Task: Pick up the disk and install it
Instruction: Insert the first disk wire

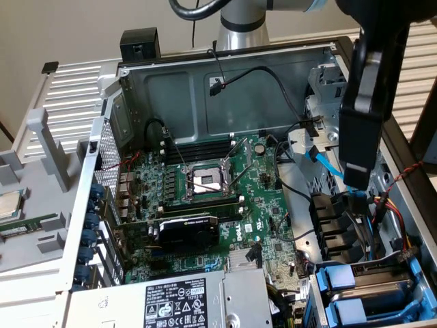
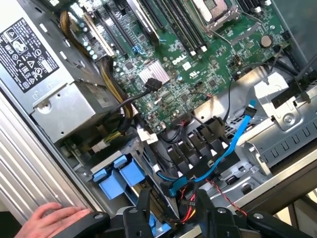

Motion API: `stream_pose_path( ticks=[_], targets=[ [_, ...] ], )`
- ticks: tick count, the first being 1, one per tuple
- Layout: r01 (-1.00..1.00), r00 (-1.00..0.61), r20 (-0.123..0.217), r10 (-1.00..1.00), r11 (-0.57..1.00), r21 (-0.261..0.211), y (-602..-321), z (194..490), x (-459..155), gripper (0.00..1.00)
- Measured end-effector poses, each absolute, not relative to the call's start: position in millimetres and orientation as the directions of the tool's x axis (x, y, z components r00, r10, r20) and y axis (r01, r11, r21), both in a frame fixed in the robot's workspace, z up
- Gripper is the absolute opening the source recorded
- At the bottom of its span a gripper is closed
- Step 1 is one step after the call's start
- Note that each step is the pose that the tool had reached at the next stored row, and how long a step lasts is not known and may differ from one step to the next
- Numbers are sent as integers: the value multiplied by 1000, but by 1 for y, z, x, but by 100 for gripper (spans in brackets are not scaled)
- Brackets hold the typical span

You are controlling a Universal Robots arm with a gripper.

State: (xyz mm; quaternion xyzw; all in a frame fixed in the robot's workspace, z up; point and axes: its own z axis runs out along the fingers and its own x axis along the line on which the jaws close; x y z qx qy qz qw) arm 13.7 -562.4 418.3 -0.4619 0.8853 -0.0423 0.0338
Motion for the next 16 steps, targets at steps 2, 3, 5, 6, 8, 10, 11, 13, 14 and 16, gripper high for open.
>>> stream_pose_path(
  ticks=[2,3,5,6,8,10,11,13,14,16],
  targets=[
    [-821,-563,-21,-826,561,-105,-563,421,14,49],
    [-825,-556,-21,-831,555,-105,-563,423,15,49],
    [-832,-546,-20,-838,545,-105,-563,425,16,49],
    [-833,-545,-19,-838,544,-104,-564,425,16,49],
    [-833,-545,-19,-838,544,-103,-564,425,16,49],
    [-833,-545,-19,-838,544,-103,-564,425,16,49],
    [-833,-545,-19,-838,544,-103,-564,425,17,49],
    [-833,-544,-19,-839,543,-103,-564,425,23,49],
    [-834,-543,-19,-840,542,-103,-564,425,27,49],
    [-838,-537,-19,-843,536,-103,-564,425,32,49]
  ],
)
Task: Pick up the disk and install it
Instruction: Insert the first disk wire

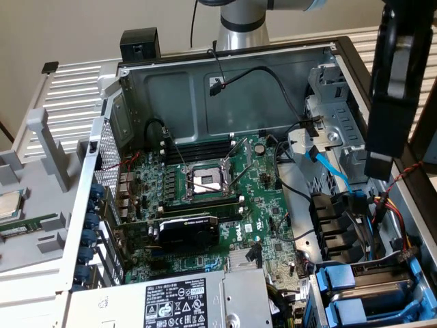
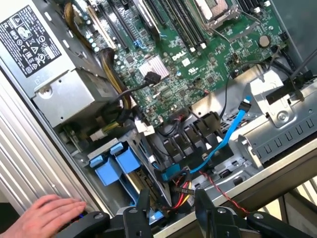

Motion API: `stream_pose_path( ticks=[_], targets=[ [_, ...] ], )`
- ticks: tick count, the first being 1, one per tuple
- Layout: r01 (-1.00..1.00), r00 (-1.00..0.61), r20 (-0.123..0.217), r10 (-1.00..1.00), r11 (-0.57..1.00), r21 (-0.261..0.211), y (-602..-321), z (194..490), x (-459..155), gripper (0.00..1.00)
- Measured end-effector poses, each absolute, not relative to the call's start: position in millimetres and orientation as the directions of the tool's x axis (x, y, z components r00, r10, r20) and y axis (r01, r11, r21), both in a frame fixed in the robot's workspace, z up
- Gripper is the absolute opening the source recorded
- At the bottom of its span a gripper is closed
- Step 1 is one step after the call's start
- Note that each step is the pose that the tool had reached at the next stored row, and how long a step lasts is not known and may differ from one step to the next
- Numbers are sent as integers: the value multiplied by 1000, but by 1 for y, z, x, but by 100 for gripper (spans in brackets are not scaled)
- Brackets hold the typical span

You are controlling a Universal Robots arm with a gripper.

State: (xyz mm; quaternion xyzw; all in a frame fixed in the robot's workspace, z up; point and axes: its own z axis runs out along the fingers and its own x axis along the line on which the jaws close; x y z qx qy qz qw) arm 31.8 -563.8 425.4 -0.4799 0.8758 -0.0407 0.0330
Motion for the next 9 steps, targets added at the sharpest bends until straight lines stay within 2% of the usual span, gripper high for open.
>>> stream_pose_path(
  ticks=[9],
  targets=[
    [-900,-425,-16,-905,425,-103,-564,425,32,49]
  ],
)
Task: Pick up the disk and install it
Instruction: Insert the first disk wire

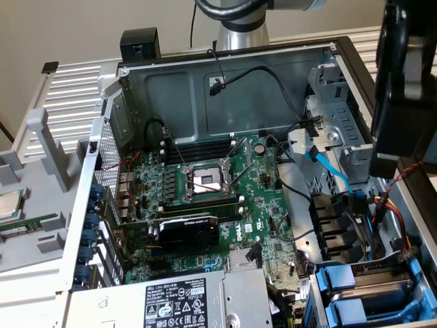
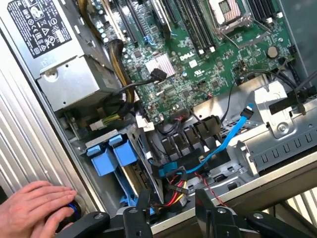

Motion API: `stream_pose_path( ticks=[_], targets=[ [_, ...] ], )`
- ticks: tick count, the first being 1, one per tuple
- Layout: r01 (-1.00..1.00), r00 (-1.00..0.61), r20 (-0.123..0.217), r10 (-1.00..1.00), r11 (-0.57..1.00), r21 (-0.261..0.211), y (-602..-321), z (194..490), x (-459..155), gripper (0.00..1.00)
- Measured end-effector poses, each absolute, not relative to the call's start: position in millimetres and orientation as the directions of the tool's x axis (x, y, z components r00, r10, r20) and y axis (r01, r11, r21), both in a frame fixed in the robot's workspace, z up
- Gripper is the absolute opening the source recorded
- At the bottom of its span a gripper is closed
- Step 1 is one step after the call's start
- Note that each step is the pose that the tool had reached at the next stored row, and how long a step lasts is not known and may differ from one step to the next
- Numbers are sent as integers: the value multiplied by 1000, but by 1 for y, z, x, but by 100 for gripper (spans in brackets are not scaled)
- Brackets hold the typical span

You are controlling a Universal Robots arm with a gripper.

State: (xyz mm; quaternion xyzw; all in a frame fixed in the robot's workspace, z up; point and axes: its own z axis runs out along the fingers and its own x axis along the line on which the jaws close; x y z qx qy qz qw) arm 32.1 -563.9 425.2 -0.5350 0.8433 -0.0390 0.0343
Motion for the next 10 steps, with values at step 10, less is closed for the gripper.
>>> stream_pose_path(
  ticks=[10],
  targets=[
    [-905,-413,-15,-911,412,-103,-595,425,32,49]
  ],
)
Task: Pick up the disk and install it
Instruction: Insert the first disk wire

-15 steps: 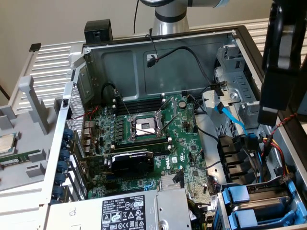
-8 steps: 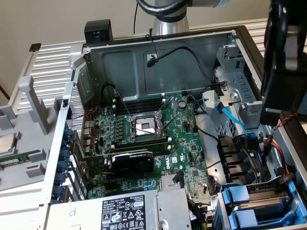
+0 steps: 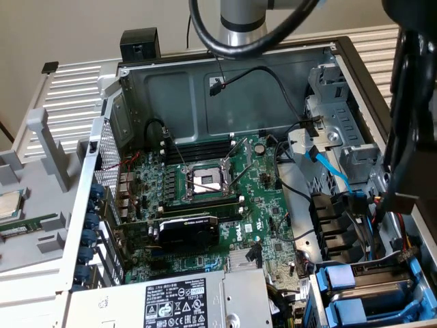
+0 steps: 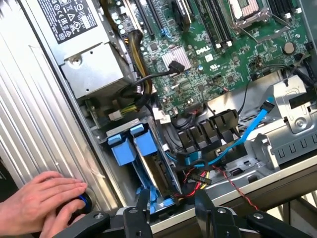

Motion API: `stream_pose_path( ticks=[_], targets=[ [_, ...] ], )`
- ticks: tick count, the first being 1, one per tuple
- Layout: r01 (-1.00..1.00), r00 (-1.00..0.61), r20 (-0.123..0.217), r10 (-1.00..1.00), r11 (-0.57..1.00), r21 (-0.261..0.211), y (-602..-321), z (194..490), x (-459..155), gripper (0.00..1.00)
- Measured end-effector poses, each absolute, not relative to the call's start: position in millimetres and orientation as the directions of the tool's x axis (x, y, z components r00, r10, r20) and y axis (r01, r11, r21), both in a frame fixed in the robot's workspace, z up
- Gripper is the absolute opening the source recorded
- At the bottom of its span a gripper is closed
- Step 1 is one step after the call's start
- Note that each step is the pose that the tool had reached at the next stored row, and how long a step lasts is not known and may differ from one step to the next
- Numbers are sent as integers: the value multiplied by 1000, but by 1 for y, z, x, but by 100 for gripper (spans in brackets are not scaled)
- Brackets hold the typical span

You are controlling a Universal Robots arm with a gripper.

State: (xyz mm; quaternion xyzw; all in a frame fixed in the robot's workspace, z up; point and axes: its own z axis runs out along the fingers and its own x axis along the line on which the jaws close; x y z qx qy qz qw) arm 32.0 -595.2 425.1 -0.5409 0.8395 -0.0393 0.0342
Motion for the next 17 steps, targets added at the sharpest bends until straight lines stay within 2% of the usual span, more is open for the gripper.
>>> stream_pose_path(
  ticks=[13,17],
  targets=[
    [-973,-206,-15,-978,206,-103,-596,425,32,49],
    [-983,-136,-17,-991,137,-119,-596,424,32,49]
  ],
)
